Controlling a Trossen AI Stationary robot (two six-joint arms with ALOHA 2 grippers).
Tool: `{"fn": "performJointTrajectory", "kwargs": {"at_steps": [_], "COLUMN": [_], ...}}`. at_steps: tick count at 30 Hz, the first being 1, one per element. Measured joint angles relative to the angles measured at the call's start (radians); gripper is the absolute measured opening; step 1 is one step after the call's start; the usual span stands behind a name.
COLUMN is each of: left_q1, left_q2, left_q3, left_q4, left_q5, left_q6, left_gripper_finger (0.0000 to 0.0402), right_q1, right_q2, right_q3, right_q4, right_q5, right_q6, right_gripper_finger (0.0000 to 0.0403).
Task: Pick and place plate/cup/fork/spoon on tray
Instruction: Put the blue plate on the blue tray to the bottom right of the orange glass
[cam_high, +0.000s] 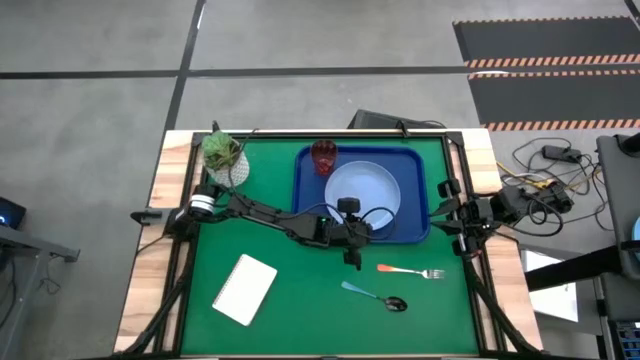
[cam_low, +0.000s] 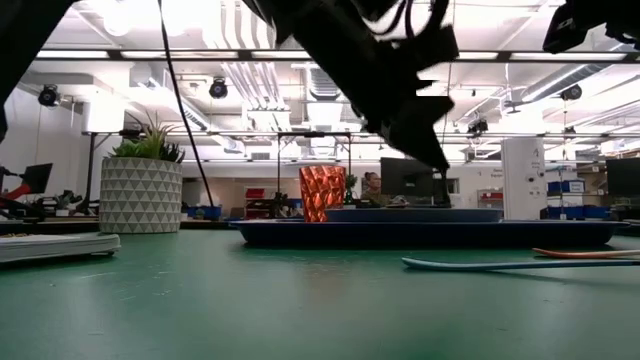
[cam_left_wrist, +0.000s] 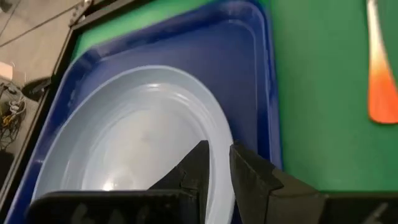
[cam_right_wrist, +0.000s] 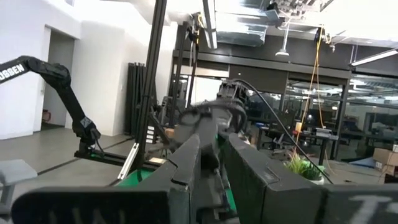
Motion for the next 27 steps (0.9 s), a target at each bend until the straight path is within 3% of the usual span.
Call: {"fn": "performJointTrajectory", "kwargs": {"at_steps": [3,8,13,21,27], "left_q1": [-0.013,-0.044,-0.081,-0.135,-0.142], "left_q2": [-0.036,-0.124,-0.242,-0.51,-0.748], "left_q3": [-0.004,-0.01,-0.063,-0.354,-0.634], "left_q4": [-0.003,-0.021,-0.049,0.122,0.308], "left_q5": [0.003,0.072,0.09,0.097,0.095], "left_q6": [0.016,0.054,0.106,0.219,0.26], "left_gripper_finger": [0.0045,0.0045,0.0045,0.0045,0.0045], "right_q1": [0.0,-0.001,-0.001,-0.001,0.0], "right_q2": [0.0,0.014,0.073,0.184,0.339], "right_q3": [0.0,0.0,-0.001,-0.001,-0.037], "right_q4": [-0.008,-0.084,-0.089,-0.076,-0.072], "right_q5": [0.063,0.316,0.373,0.416,0.433], "right_q6": [0.019,0.071,0.102,0.282,0.616], "right_gripper_finger": [0.0063,0.0063,0.0063,0.0063,0.0063]}}
